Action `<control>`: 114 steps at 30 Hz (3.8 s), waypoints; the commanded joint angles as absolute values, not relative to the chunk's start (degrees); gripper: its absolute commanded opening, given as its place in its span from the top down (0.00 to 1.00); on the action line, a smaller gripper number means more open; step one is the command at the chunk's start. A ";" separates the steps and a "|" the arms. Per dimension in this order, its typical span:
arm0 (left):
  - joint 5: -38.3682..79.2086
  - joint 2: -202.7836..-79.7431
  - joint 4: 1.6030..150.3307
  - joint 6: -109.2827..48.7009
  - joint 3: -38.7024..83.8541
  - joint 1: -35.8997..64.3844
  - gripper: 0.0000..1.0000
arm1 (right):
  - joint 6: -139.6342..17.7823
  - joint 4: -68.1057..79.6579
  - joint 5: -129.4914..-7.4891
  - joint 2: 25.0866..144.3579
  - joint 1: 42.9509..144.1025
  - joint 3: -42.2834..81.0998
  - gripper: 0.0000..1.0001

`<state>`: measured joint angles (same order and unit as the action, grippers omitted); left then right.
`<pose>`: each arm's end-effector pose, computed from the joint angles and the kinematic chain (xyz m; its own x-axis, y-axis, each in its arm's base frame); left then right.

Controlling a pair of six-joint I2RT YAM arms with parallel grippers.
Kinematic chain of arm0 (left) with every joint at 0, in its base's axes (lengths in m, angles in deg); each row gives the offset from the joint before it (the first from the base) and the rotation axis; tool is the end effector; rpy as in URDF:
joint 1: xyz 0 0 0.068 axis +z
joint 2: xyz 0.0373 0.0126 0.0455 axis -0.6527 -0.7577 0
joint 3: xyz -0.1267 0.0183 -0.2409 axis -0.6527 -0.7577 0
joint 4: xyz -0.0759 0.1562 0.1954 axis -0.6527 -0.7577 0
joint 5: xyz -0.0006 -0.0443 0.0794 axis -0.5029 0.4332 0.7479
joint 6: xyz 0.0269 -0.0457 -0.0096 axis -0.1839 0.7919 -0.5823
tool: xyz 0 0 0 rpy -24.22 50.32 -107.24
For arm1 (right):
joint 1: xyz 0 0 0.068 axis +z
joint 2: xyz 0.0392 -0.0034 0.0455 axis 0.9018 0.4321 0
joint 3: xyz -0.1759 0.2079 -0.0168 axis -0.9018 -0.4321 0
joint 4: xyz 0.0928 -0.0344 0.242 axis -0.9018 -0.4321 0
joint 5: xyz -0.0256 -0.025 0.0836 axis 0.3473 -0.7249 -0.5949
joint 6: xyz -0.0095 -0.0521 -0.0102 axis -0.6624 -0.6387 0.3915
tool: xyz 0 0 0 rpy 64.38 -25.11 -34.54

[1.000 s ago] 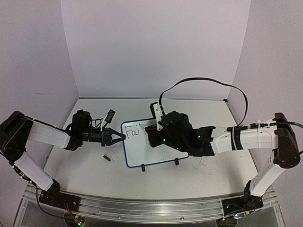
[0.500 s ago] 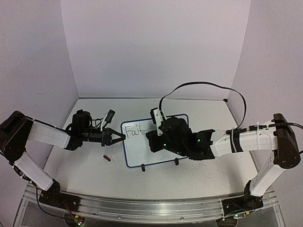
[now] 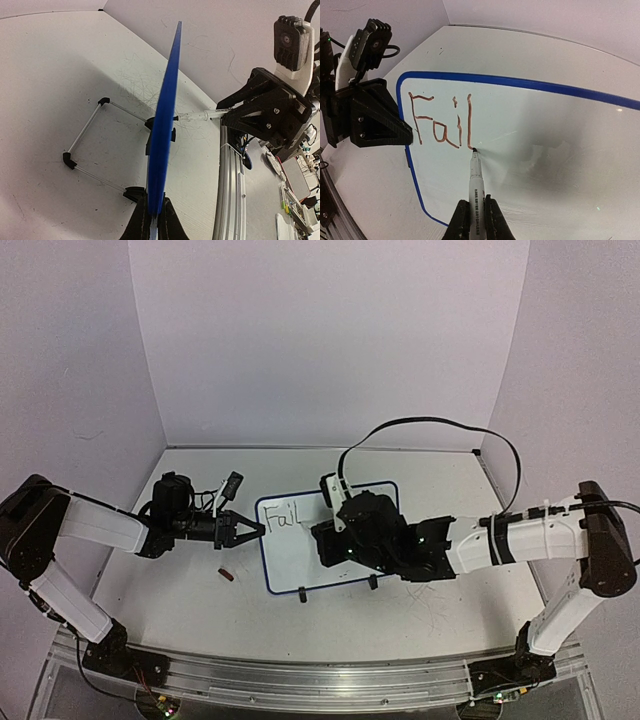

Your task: Write a sentence on the whiteboard

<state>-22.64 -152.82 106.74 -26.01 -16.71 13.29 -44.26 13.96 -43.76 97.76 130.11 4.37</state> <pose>0.2427 -0.1575 0.1791 -0.5640 0.1006 -0.8196 0.8107 0.2562 -0.5264 0.1631 0.3361 0.2443 -0.4689 -0.1130 -0.8760 -0.6277 0.7404 0.2404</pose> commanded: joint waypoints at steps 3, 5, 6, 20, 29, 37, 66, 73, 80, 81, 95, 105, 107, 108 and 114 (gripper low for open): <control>-24.00 -151.45 106.29 -26.94 -14.79 12.97 1.00 | -46.01 13.81 -43.17 93.45 130.11 4.03 1.00; -23.90 -151.38 106.29 -26.93 -14.79 12.97 1.00 | -46.55 15.29 -44.49 93.08 130.23 3.91 1.00; -23.93 -151.41 106.28 -26.96 -14.79 12.97 1.00 | -46.86 15.64 -44.70 93.55 130.23 4.30 1.00; -23.91 -151.18 106.12 -27.02 -14.79 12.97 1.00 | -48.73 16.92 -44.41 98.34 129.65 9.19 1.00; -23.91 -151.02 106.00 -27.10 -14.79 12.97 1.00 | -48.63 16.92 -43.82 99.67 129.45 9.88 1.00; -23.88 -151.35 105.98 -27.19 -14.70 12.95 1.00 | -47.11 13.60 -39.76 99.35 129.48 9.77 1.00; -23.93 -151.46 105.67 -27.28 -14.50 12.71 1.00 | -50.35 18.35 -42.39 96.70 128.63 8.91 1.00; -23.75 -151.47 105.59 -27.54 -14.71 12.71 1.00 | -50.22 17.75 -40.39 96.87 128.56 9.07 1.00; -23.66 -151.21 105.49 -27.54 -14.70 12.70 1.00 | -49.58 15.30 -39.29 97.92 128.64 9.64 1.00; -23.72 -151.26 105.49 -27.54 -14.70 12.70 1.00 | -49.46 14.89 -39.27 98.00 128.64 9.68 1.00; -23.80 -151.28 105.31 -27.54 -14.36 12.70 1.00 | -45.93 12.63 -40.51 95.97 128.89 6.07 1.00; -23.72 -151.20 105.24 -27.63 -14.45 12.70 1.00 | -43.72 12.19 -41.07 95.41 129.70 4.03 1.00; -23.72 -151.20 105.23 -27.64 -14.44 12.69 1.00 | -43.33 12.03 -41.18 95.33 129.85 3.66 1.00; -23.73 -151.20 105.22 -27.63 -14.44 12.67 1.00 | -43.13 11.99 -41.23 95.30 129.90 3.49 1.00; -23.76 -151.11 105.14 -27.63 -14.52 12.62 1.00 | -42.36 11.80 -41.34 95.31 130.33 2.97 1.00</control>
<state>-22.54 -152.71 105.79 -26.98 -16.21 12.97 -43.59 13.19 -42.32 96.89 130.19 3.66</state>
